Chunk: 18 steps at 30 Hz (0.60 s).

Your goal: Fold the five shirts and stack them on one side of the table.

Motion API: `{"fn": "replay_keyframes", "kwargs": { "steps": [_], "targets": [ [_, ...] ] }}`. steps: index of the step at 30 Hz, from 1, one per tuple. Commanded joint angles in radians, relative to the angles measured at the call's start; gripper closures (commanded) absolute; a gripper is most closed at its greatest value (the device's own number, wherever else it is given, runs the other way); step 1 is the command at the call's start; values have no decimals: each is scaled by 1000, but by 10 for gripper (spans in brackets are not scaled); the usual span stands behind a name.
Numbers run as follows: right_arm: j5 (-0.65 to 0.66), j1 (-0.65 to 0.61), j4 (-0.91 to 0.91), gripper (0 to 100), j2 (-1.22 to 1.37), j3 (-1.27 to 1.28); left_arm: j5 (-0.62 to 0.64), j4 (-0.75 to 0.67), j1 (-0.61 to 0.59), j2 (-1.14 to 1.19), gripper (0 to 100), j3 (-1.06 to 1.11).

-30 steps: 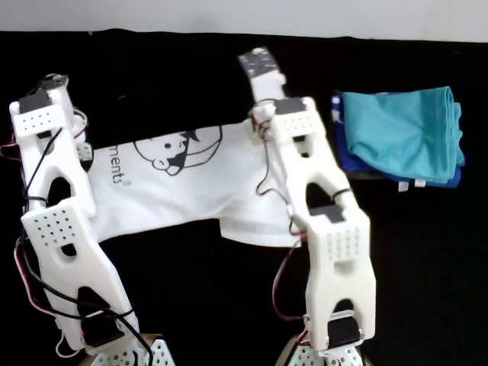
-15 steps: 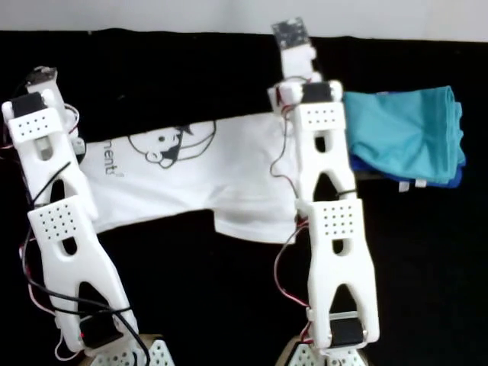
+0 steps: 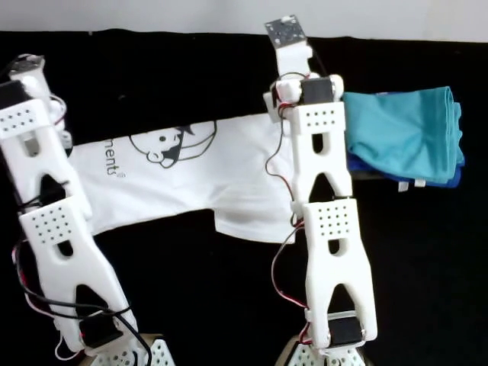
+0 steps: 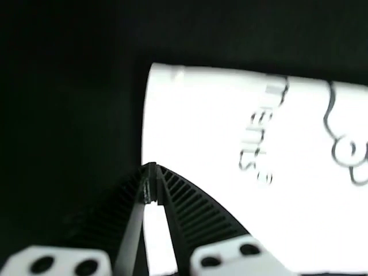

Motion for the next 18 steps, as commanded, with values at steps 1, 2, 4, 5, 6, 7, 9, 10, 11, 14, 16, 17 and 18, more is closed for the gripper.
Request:
{"fn": "replay_keyframes", "kwargs": {
  "steps": [1,2,4,5,6,7,9,10,11,14,16,17,18],
  "targets": [
    [8,-16,68,993,-18,-110,-2,8,-4,-245,990,340],
    [8,-16,84,993,-18,-110,-2,8,-1,-288,990,430],
    [8,-19,110,993,-16,-110,-3,-20,8,-358,990,591],
    [8,-21,120,993,-18,-110,-3,-44,8,-387,990,662],
    [8,-24,124,993,-18,-110,-3,-77,8,-412,990,728],
    [8,-28,125,993,-22,-111,-3,-115,5,-433,990,792],
    [8,-36,127,993,-53,-105,-3,-186,-2,-475,990,915],
    [8,-47,127,993,-73,-105,-3,-219,-7,-495,990,970],
    [6,-56,127,993,-93,-104,-3,-258,-10,-513,990,1026],
    [3,-88,128,993,-145,-102,-3,-379,-16,-567,990,1182],
    [3,-102,130,993,-171,-101,-3,-446,-16,-605,990,1279],
    [3,-110,130,993,-182,-101,-3,-480,-16,-627,990,1328],
    [3,-116,130,993,-191,-101,-3,-512,-18,-650,990,1372]
  ]
}}
